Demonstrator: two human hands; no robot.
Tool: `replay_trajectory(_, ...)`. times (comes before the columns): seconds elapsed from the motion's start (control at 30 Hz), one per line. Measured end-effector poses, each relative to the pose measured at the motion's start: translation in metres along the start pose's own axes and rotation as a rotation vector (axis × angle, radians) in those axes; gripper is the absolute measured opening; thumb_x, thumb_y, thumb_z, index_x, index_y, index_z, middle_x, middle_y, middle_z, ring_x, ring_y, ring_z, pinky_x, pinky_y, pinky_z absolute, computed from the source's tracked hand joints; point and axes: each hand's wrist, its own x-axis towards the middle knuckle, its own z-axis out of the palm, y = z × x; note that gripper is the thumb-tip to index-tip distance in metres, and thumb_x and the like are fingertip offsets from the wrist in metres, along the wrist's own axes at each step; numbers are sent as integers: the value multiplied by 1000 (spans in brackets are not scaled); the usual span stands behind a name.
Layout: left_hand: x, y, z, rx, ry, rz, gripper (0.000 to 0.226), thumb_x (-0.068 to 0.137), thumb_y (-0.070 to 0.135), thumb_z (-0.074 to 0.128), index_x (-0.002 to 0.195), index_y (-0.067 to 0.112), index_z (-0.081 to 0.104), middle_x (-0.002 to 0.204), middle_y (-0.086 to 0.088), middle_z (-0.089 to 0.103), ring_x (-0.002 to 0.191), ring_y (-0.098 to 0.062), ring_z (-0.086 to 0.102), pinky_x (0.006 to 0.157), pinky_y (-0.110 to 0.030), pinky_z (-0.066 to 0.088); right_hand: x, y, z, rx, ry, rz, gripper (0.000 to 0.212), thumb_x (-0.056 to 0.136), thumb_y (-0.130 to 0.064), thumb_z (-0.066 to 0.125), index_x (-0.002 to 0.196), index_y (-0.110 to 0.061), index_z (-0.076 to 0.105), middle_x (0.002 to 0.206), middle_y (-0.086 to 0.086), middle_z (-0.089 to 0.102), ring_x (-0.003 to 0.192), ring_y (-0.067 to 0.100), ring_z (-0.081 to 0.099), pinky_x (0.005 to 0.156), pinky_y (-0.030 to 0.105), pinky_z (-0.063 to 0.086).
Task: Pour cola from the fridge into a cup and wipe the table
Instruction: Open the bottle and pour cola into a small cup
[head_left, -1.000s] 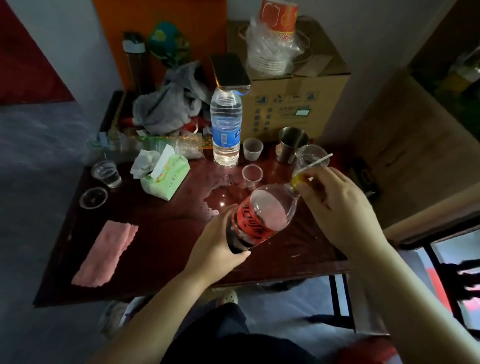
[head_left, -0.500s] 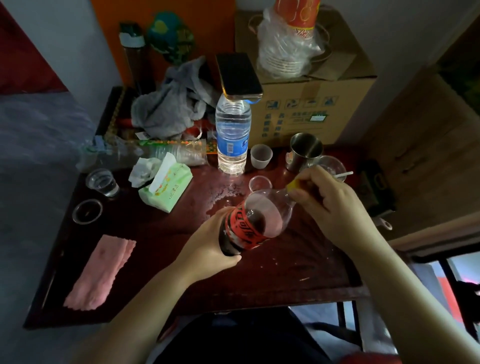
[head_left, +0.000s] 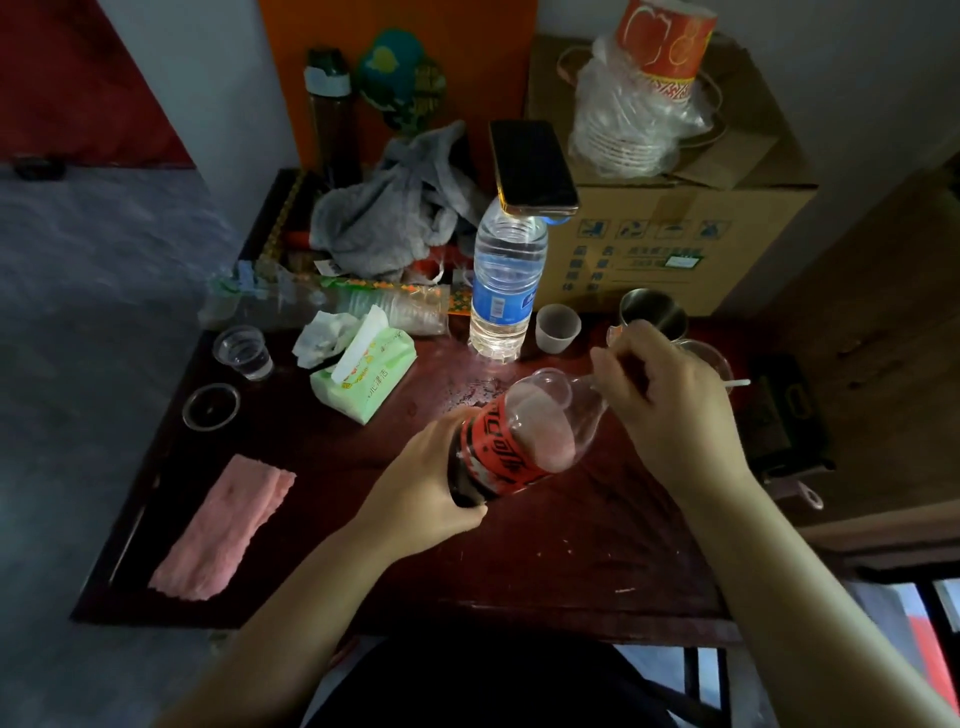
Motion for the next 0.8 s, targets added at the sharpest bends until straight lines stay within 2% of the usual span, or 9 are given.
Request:
replay_trajectory(0.1, 2, -4, -5, -9, -68, -19, 83, 60, 20, 76, 131, 38, 37, 121, 22, 52, 115, 0, 51, 92, -24, 47, 4, 13, -2, 152, -134, -107, 29, 89, -38, 48, 85, -11, 56, 81, 3, 59, 75, 20, 56, 65, 41, 46)
replay_trajectory(0.17, 4, -5, -7, 22, -54, -20, 82, 61, 23, 75, 132, 39, 37, 121, 21, 52, 115, -3, 51, 91, -29, 48, 4, 18, 0, 139, -128, -65, 29, 90, -40, 48, 90, -12, 56, 84, 2, 61, 79, 20, 58, 67, 42, 47)
replay_trajectory(0.23, 5, -3, -8, 115, 4, 7, 81, 62, 24, 74, 133, 37, 38, 118, 19, 52, 112, -4, 49, 85, -27, 47, 4, 19, 7, 18, -62, 100, 31, 92, -41, 47, 86, -12, 55, 76, 3, 63, 73, 23, 60, 62, 41, 48)
replay_trajectory(0.3, 6, -3, -7, 251, 67, 58, 78, 62, 22, 74, 133, 30, 41, 112, 14, 54, 105, -8, 50, 80, -21, 41, 8, 23, 16, -28, -126, 395, 36, 92, -45, 46, 77, -13, 55, 67, 1, 60, 68, 24, 60, 58, 37, 45)
replay_trajectory(0.37, 7, -5, -6, 323, 93, 60, 78, 62, 23, 74, 133, 27, 41, 109, 10, 55, 103, -11, 51, 79, -20, 38, 10, 24, 22, -28, -156, 522, 43, 92, -50, 45, 71, -14, 54, 62, 0, 56, 64, 23, 58, 53, 31, 35)
replay_trajectory(0.5, 11, -9, -9, 163, 10, -14, 84, 60, 27, 73, 133, 37, 35, 118, 14, 51, 110, -8, 49, 84, -26, 45, 10, 16, 22, 13, 54, 267, 37, 93, -42, 48, 74, -10, 52, 59, 1, 56, 57, 20, 54, 49, 31, 34)
replay_trajectory(0.67, 14, -10, -18, 111, -52, -8, 81, 60, 28, 73, 131, 40, 36, 118, 21, 52, 112, -4, 50, 86, -32, 50, 9, 23, 14, 75, -17, -115, 30, 90, -35, 46, 77, -8, 53, 63, 1, 56, 55, 19, 52, 48, 34, 39)
replay_trajectory(0.73, 14, -6, -17, 199, -7, 16, 80, 62, 28, 72, 132, 38, 36, 116, 18, 52, 110, -6, 49, 83, -29, 49, 9, 25, 16, 40, 12, 41, 31, 91, -36, 46, 75, -10, 52, 59, -1, 54, 52, 17, 51, 46, 30, 36)
replay_trajectory(0.8, 13, -5, -15, 323, 69, 73, 81, 61, 26, 75, 133, 30, 38, 112, 10, 55, 105, -11, 51, 84, -29, 48, 15, 29, 21, -30, -90, 364, 36, 92, -42, 47, 71, -13, 51, 58, -2, 54, 57, 20, 54, 50, 29, 34)
